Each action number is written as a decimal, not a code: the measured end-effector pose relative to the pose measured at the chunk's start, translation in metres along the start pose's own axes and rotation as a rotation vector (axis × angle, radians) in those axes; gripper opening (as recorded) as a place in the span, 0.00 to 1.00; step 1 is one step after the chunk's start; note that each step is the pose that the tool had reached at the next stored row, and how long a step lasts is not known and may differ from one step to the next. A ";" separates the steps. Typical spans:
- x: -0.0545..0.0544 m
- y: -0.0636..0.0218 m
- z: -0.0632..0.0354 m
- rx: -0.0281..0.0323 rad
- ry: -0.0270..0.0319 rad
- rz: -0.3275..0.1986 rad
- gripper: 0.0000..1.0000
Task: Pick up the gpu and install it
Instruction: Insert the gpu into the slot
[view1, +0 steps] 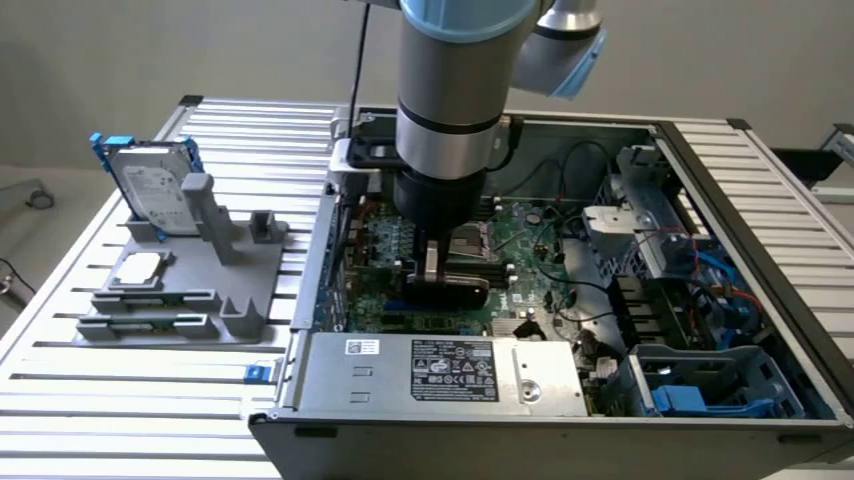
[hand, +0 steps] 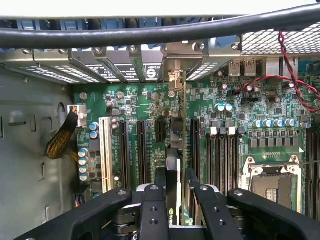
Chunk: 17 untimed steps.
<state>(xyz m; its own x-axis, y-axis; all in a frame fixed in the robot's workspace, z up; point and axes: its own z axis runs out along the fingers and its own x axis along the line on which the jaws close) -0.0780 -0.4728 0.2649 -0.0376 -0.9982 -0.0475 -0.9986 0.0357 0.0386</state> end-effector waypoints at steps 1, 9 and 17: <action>0.000 0.0003 0.0001 0.0000 -0.0001 -0.001 0.26; 0.000 0.0037 0.0001 -0.0004 0.0003 -0.004 0.26; 0.000 0.0044 0.0020 -0.0010 0.0001 -0.015 0.26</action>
<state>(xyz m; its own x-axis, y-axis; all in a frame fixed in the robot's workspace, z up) -0.0825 -0.4729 0.2631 -0.0228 -0.9986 -0.0479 -0.9990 0.0209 0.0388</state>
